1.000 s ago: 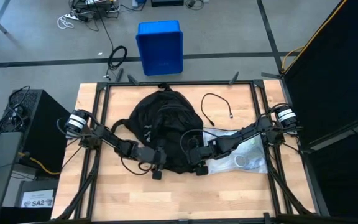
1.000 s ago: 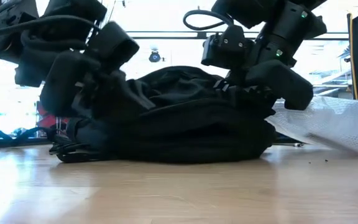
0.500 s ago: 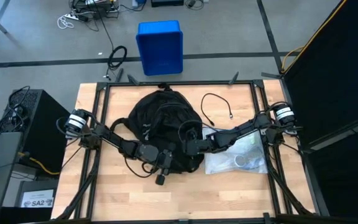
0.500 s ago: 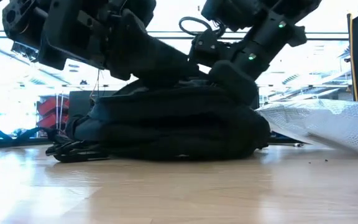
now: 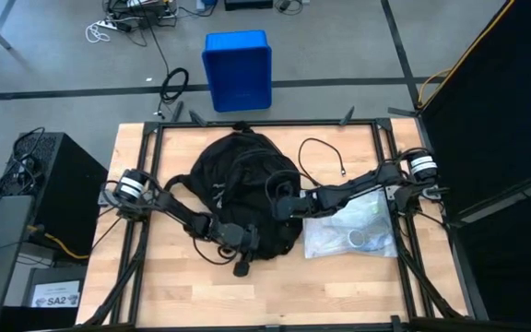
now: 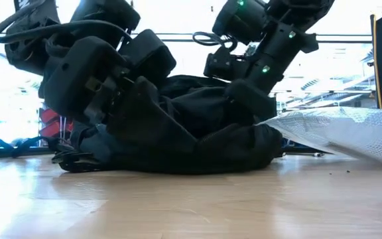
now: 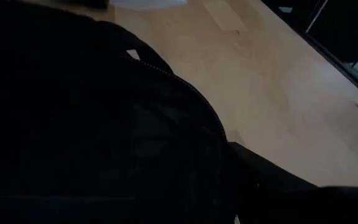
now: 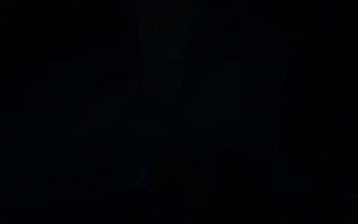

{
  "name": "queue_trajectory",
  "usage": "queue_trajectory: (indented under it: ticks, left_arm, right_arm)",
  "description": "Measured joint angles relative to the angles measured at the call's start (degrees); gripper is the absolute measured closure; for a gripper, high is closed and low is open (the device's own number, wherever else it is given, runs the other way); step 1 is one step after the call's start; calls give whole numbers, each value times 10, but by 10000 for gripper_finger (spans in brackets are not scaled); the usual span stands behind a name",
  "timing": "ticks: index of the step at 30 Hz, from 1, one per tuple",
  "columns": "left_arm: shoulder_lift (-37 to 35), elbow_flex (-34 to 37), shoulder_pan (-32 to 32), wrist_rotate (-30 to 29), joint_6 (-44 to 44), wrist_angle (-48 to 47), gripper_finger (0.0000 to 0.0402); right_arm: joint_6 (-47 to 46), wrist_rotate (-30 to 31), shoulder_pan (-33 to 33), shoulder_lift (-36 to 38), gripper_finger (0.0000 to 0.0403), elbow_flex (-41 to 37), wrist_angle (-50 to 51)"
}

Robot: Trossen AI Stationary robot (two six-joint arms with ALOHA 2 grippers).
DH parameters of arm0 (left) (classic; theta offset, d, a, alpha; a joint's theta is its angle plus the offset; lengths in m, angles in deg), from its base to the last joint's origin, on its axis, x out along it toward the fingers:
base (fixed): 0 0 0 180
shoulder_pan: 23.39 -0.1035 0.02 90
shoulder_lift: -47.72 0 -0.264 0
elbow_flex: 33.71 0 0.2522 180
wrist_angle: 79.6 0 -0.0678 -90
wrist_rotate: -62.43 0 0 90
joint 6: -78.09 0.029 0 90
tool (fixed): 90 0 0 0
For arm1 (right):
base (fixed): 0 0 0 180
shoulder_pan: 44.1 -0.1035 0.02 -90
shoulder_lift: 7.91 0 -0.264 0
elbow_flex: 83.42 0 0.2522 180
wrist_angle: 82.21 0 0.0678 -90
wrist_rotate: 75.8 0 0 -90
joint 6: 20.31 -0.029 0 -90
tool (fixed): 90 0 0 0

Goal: Unpack backpack
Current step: Remove the smartphone from the backpack

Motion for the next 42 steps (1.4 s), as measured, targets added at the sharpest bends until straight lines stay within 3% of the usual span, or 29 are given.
queue_trajectory:
  ticks: [7,15,27,32,42]
  left_arm:
    - [14,1,2,3,6,18,304]
    - [16,1,2,8,20,30,304]
    - [15,6,2,27,25,21,304]
    - [-38,40,3,41,25,-26,308]
    - [-168,141,18,5,5,-55,319]
  right_arm:
    - [15,-91,-12,16,298,1,73]
    - [-59,-97,-18,18,301,5,171]
    - [-55,-90,-16,68,304,16,230]
    - [-75,-76,-16,76,305,17,256]
    - [-85,-61,-16,71,310,7,241]
